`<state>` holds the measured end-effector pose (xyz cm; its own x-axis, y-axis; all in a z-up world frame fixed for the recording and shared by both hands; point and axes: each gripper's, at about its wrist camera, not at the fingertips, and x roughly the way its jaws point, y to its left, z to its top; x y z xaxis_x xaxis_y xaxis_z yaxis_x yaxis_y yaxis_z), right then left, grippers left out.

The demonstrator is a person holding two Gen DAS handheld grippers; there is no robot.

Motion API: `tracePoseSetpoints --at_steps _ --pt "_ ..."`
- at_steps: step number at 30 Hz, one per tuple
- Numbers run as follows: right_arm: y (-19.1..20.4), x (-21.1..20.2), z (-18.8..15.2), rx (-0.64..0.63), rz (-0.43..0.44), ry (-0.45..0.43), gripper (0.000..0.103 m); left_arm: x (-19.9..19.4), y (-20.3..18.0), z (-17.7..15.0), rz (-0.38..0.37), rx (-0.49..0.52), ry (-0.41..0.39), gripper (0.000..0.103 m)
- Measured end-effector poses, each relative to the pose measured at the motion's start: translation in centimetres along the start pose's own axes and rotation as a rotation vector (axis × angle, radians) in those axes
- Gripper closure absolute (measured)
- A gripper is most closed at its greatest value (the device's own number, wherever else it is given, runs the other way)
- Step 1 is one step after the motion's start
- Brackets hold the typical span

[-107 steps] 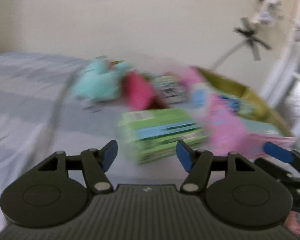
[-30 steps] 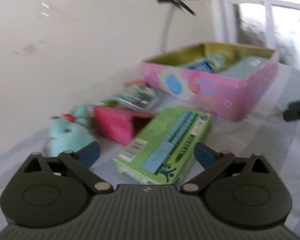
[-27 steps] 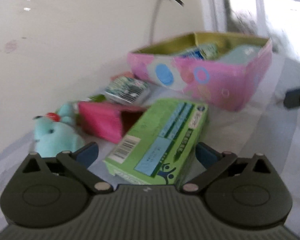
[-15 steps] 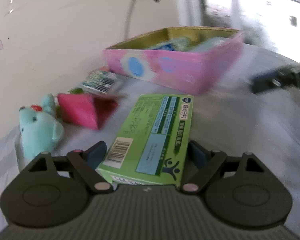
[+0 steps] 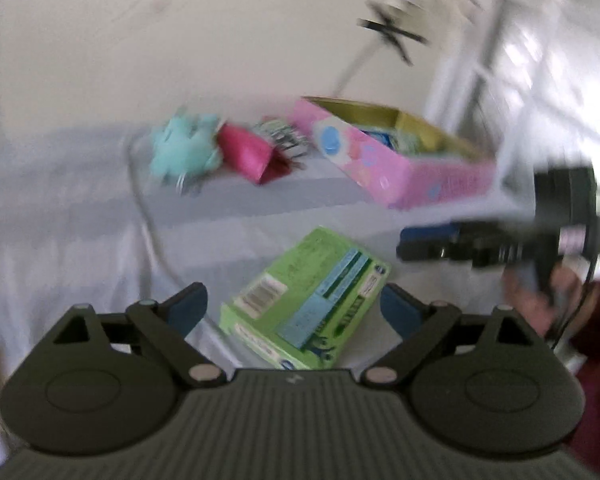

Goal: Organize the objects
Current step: 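Grasp the green tissue box with the left gripper and lift it, then place the green tissue box into the pink tin and open the left gripper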

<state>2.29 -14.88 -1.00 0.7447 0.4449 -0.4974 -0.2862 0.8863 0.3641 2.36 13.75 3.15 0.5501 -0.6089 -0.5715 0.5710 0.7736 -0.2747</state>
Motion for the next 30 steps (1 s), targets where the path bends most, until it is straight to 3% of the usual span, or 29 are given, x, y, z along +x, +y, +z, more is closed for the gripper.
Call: tracePoseSetpoints --at_steps 4,7,8,10,12,17,21,25,30 --pt "1.3 0.9 0.5 -0.041 0.012 0.021 0.049 2.0 1.6 -1.3 -0.068 -0.270 0.057 0.027" --pt "1.9 3.2 0.4 -0.036 0.077 0.106 0.048 3.7 1.3 -2.3 -0.065 -0.318 0.075 0.038" --pt "2.0 4.2 -0.1 -0.018 0.102 0.139 0.042 3.4 0.6 -2.3 -0.040 -0.306 0.070 0.039" --pt "2.5 4.1 -0.5 -0.025 0.082 0.108 0.043 3.7 -0.6 -1.6 0.010 -0.252 0.079 0.039" --pt "2.9 3.2 -0.3 -0.049 0.050 0.079 0.046 3.7 -1.8 -0.6 -0.006 -0.211 0.069 0.040" --pt "1.6 -1.9 1.4 -0.064 -0.058 -0.100 0.047 5.2 -5.5 4.6 -0.068 -0.084 -0.009 0.040" --pt "-0.5 -6.3 2.9 -0.089 -0.201 -0.245 0.047 8.7 -9.7 9.3 -0.131 0.024 -0.070 0.040" --pt "-4.6 -9.6 3.6 -0.041 -0.330 -0.319 0.047 14.0 -14.5 12.5 -0.170 0.098 -0.086 0.040" --pt "-10.4 -10.4 4.3 0.029 -0.445 -0.350 0.044 20.9 -20.2 14.2 -0.074 0.195 -0.123 0.038"
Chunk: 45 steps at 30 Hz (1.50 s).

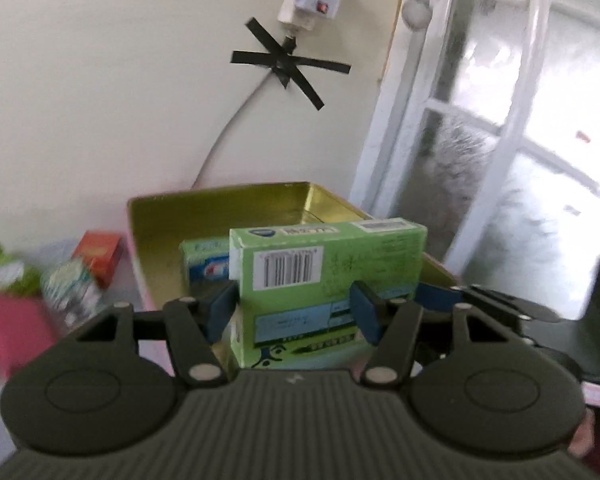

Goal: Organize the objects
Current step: 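Place the green tissue box into the pink tin and open the left gripper, then grasp the pink pouch with the right gripper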

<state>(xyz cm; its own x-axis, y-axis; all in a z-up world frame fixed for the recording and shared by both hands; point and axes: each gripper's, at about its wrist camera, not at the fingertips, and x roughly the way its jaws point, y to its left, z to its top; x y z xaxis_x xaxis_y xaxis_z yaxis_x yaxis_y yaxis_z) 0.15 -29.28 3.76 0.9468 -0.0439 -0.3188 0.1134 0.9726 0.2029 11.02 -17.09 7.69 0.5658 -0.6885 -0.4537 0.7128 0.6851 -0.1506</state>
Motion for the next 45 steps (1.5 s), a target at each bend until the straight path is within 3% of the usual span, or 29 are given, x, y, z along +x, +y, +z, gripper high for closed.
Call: tracePoseSetpoints --at_steps 2,4,6,10,16,24,27,37,40,45 --pt "-0.9 2.0 -0.1 -0.012 -0.057 -0.010 0.031 2.7 -1.5 -0.2 0.102 0.039 -0.018 0.032" --pt "-1.7 3.4 -0.7 -0.028 -0.154 -0.024 0.030 4.8 -2.4 -0.6 0.231 0.063 0.004 0.030" --pt "-2.3 4.0 -1.4 -0.036 -0.194 -0.021 0.032 5.1 -2.8 -1.4 0.293 0.082 -0.001 0.030" --pt "-2.1 2.3 -2.1 -0.082 -0.221 -0.091 0.028 3.3 -3.2 -2.0 0.373 0.092 -0.044 0.027" --pt "-2.0 1.5 -2.2 -0.042 -0.205 -0.125 0.029 0.2 -3.7 -2.7 0.491 0.136 -0.054 0.027" --pt "-2.6 -0.5 -2.7 0.095 -0.214 -0.113 0.029 -2.8 -0.6 -5.2 0.541 0.103 0.000 0.027" --pt "-1.5 -1.3 -3.1 0.086 -0.211 -0.094 0.028 -3.8 1.1 -6.2 0.562 0.078 0.018 0.027" --pt "7.1 -0.4 -2.1 -0.062 -0.074 -0.069 0.028 -7.0 9.5 -9.4 0.662 -0.047 0.057 0.026" --pt "10.0 1.2 -2.0 -0.092 -0.009 -0.030 0.028 -8.1 13.1 -10.8 0.711 -0.089 0.075 0.026" --pt "14.6 5.0 -2.1 -0.095 0.118 0.092 0.028 -11.4 19.6 -12.5 0.855 -0.199 0.056 0.026"
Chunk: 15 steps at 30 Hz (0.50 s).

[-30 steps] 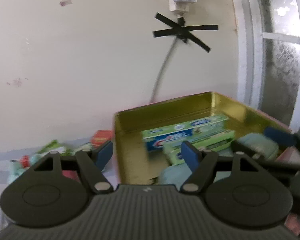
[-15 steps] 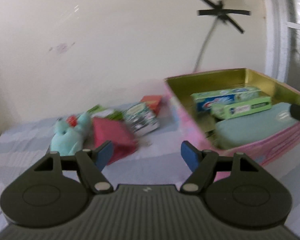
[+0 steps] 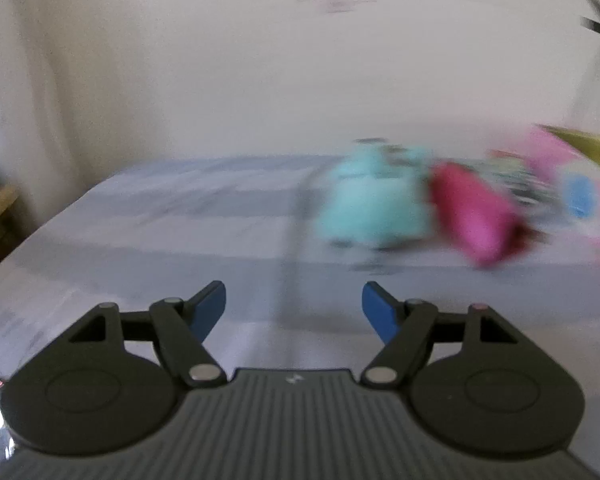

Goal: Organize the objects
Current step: 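Grasp the pink pouch with the right gripper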

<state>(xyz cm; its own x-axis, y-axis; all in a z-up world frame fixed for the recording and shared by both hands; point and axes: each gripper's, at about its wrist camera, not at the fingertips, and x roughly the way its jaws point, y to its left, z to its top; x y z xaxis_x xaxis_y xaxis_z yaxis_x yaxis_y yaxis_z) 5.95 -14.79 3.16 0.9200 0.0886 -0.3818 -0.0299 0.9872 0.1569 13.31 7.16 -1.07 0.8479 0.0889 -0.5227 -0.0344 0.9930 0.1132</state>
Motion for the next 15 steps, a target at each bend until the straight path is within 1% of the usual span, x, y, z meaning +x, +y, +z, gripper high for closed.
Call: tracePoseSetpoints --at_steps 2,3,4,5,7,9,10,12,13,14,15 --pt "1.8 2.1 0.2 -0.009 0.042 0.050 0.028 1.0 2.6 -0.2 0.062 -0.063 -0.001 0.027" --pt "2.7 3.1 0.3 -0.016 0.058 0.072 0.028 1.4 3.7 -0.2 0.060 -0.116 0.023 0.027" --pt "3.7 4.2 0.5 -0.027 0.070 0.091 0.028 1.7 4.8 -0.1 0.017 -0.183 0.040 0.027" --pt "4.7 5.4 0.7 -0.047 0.072 0.106 0.028 1.9 5.6 -0.1 -0.010 -0.228 0.049 0.027" --pt "6.4 7.7 0.9 -0.111 0.047 0.125 0.028 2.0 5.9 0.0 -0.033 -0.249 0.058 0.027" --pt "7.5 9.8 0.9 -0.166 0.012 0.136 0.029 1.8 5.6 0.0 -0.058 -0.238 0.052 0.026" --pt "7.7 10.9 1.0 -0.181 -0.009 0.140 0.031 1.7 5.4 0.1 -0.070 -0.230 0.052 0.026" --pt "7.8 12.8 1.1 -0.197 -0.054 0.148 0.036 1.4 5.4 -0.3 -0.090 -0.228 0.058 0.026" --pt "7.8 13.7 1.2 -0.205 -0.074 0.156 0.051 1.4 5.5 -0.3 -0.099 -0.232 0.062 0.026" --pt "7.7 14.6 1.1 -0.215 -0.092 0.182 0.065 1.4 5.6 -0.3 -0.107 -0.238 0.066 0.026" --pt "7.4 15.4 0.9 -0.211 -0.082 0.216 0.066 1.4 5.8 -0.4 -0.112 -0.246 0.068 0.026"
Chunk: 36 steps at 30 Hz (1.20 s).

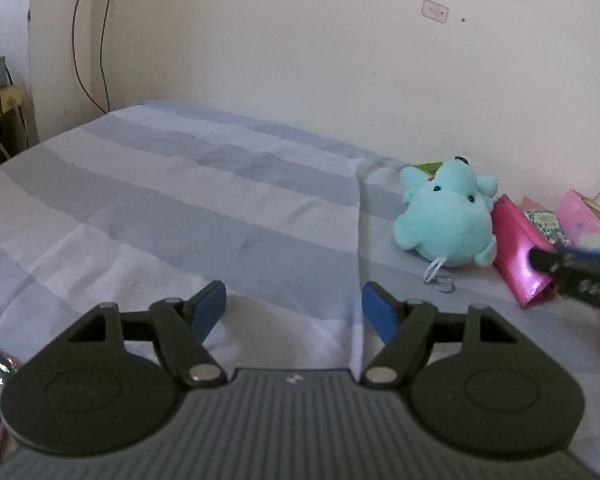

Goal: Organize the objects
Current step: 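Grasp the pink pouch with the right gripper, then carry the pink pouch into the pink tin and open the right gripper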

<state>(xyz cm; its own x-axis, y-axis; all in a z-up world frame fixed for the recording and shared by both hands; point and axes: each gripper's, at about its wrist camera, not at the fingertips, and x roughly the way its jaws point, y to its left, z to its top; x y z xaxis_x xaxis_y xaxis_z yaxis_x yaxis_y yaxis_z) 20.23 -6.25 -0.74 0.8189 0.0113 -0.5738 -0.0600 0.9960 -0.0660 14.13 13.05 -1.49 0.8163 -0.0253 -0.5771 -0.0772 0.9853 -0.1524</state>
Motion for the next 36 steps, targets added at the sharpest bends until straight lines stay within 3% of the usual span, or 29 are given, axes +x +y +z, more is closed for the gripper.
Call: tracePoseSetpoints --at_steps 5,7,12,14,17,20,22,25,27,29,31,33,36 --pt "0.5 -1.9 -1.3 -0.053 0.023 0.005 0.070 -0.2 0.5 -0.1 -0.025 -0.019 0.001 0.026" --pt "0.6 -3.7 -2.4 -0.076 0.051 0.010 0.070 0.1 0.7 0.0 -0.073 -0.039 -0.004 0.026" --pt "0.2 -11.3 -6.3 -0.155 0.205 0.030 0.071 -1.8 0.6 -0.2 -0.241 -0.061 -0.074 0.026" --pt "-0.5 -14.8 -8.2 -0.162 0.188 -0.011 0.065 -2.5 -0.2 -0.5 -0.349 -0.029 -0.082 0.026" --pt "-3.1 -18.9 -10.2 -0.051 0.181 -0.063 0.060 -3.0 -1.9 -1.0 -0.520 0.013 -0.043 0.026" --pt "-5.1 -19.9 -11.6 0.076 0.235 -0.031 0.060 -3.7 -4.4 -1.5 -0.629 0.053 -0.001 0.026" --pt "-5.1 -19.5 -12.0 0.101 0.272 -0.015 0.060 -3.9 -6.4 -1.9 -0.650 0.101 0.030 0.025" --pt "-3.7 -17.8 -12.2 0.066 0.262 0.011 0.060 -3.9 -8.5 -2.9 -0.622 0.177 0.053 0.026" --pt "-3.0 -16.6 -12.1 0.049 0.266 0.014 0.061 -3.2 -9.3 -3.5 -0.613 0.195 0.090 0.033" --pt "-2.7 -14.7 -11.8 0.068 0.268 0.039 0.067 -2.7 -9.6 -3.9 -0.652 0.160 0.147 0.047" --pt "-2.6 -14.5 -11.5 0.080 0.313 0.020 0.082 -3.5 -10.0 -3.9 -0.608 0.140 0.139 0.049" --pt "-2.1 -15.9 -11.7 0.031 0.288 -0.027 0.082 -5.5 -10.4 -3.3 -0.607 0.152 0.090 0.051" --pt "-2.6 -18.6 -11.9 -0.064 0.191 -0.148 0.082 -8.0 -12.1 -1.7 -0.682 0.164 0.035 0.054"
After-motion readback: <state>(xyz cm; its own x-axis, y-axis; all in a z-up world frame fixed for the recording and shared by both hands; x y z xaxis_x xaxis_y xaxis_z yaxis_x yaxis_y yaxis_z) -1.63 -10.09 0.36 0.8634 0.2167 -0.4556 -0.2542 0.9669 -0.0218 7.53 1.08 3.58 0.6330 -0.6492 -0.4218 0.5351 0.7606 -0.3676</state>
